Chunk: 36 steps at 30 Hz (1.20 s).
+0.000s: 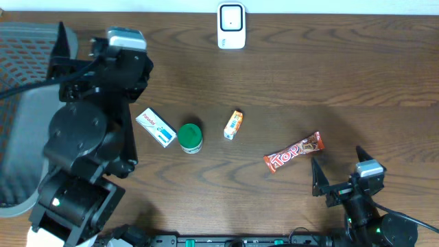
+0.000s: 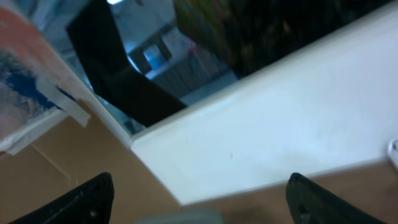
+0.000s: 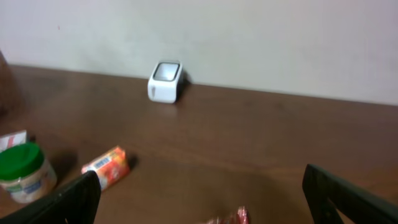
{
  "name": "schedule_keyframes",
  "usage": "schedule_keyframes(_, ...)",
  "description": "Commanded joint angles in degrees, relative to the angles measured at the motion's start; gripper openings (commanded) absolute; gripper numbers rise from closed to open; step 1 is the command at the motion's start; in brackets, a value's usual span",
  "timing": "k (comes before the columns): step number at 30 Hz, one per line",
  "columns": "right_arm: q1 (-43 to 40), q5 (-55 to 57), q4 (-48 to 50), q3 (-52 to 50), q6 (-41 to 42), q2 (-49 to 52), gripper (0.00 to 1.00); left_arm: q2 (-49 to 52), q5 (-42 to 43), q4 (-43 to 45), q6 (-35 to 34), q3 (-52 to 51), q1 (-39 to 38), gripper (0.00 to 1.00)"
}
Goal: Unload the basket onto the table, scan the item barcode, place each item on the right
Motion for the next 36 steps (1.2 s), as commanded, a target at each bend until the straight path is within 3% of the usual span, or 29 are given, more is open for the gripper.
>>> schedule_keyframes(1,-0.1,0.7,2.2,1.4,-0.5,1.0,0.99,-2.1,7.7,-4.7,-0.9,-1.0,4.7,0.86)
schedule_keyframes(5,-0.1,2.0,5.6,2.8,-0.5,3.5,0.99,-5.9,21.2,-9.4,-6.2,-3.5,13.5,0.86)
schedule_keyframes(11,-0.1,3.6,7.7,8.5,-0.5,12.2,0.99,-13.2,34.5,-8.2,-11.1,-10.3,25.2,0.86)
schedule_keyframes(17,-0.1,3.1,0.3,21.9,-0.4,25.9,0.99,-23.1,43.2,-3.8,-15.8,-19.2,31.8,0.86)
schedule_keyframes(26,-0.1,2.9,-18.4,42.1,-0.5,33.9,0.99,-38.0,46.5,-0.9,-16.5,-26.6,31.0,0.86)
schedule_keyframes(31,-0.1,-0.8,-11.5,45.2,2.0,33.8,0.99,-42.9,42.0,6.8,-16.2,-26.7,31.0,0.86)
schedule_keyframes(36,-0.1,-11.8,1.7,45.1,4.5,34.0,0.99,-42.5,41.1,9.7,-16.2,-26.7,31.0,0.86)
